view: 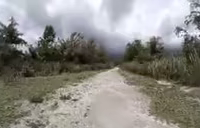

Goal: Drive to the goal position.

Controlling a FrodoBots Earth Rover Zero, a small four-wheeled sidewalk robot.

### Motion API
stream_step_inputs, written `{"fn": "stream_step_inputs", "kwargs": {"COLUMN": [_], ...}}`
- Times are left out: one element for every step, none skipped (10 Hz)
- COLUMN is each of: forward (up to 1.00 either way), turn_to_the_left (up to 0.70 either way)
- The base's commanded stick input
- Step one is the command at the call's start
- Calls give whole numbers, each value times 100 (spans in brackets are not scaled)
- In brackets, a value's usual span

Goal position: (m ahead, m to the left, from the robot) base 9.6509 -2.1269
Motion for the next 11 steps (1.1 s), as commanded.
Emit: {"fn": "stream_step_inputs", "kwargs": {"forward": [85,85,85,85,85,85,85,85,85,85,85], "turn_to_the_left": [0,0,0,0,0,0,0,0,0,0,0]}}
